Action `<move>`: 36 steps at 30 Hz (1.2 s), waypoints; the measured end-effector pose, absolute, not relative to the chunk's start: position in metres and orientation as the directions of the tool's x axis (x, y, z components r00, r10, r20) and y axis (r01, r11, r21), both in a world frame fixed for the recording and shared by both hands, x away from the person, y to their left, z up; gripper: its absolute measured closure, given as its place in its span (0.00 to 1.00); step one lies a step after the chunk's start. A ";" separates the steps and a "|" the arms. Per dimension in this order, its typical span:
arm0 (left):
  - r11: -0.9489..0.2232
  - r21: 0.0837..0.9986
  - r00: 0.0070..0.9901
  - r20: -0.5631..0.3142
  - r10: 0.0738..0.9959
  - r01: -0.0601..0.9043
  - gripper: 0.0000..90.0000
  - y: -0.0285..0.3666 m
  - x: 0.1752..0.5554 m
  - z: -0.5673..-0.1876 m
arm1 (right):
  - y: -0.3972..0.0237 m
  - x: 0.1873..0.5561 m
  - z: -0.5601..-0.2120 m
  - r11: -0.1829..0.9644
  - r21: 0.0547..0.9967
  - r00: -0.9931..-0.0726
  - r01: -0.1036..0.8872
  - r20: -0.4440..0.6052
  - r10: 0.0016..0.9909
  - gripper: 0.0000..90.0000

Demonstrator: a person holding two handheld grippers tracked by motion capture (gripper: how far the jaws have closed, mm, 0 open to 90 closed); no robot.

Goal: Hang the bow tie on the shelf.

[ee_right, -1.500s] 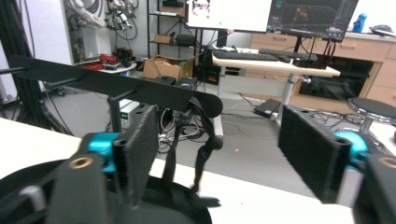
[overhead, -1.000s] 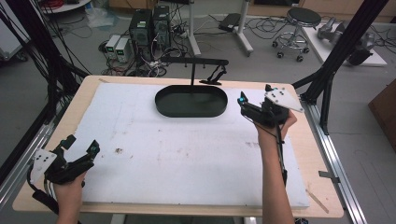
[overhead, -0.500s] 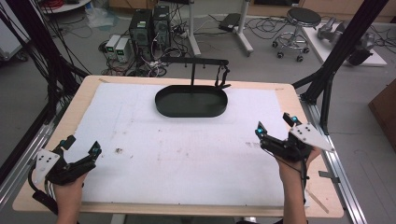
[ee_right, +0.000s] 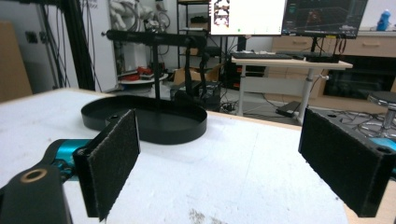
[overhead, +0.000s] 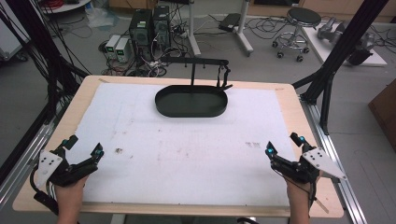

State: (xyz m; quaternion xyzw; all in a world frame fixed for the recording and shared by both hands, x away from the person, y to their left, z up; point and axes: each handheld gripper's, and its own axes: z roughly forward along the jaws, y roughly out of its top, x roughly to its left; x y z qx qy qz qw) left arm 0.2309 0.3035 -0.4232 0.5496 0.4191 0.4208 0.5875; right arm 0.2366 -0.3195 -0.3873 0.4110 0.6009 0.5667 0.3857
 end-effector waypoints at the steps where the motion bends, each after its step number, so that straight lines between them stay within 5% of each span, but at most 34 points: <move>1: 0.041 0.999 0.296 -0.029 0.955 -0.033 0.12 0.303 0.231 -0.424 | -0.320 0.237 -0.389 0.028 0.998 -0.370 0.058 -0.005 0.929 0.13; 36: 0.023 0.999 0.309 -0.014 0.951 -0.027 0.12 0.300 0.233 -0.429 | -0.321 0.223 -0.412 0.000 0.997 -0.370 0.074 0.028 0.928 0.13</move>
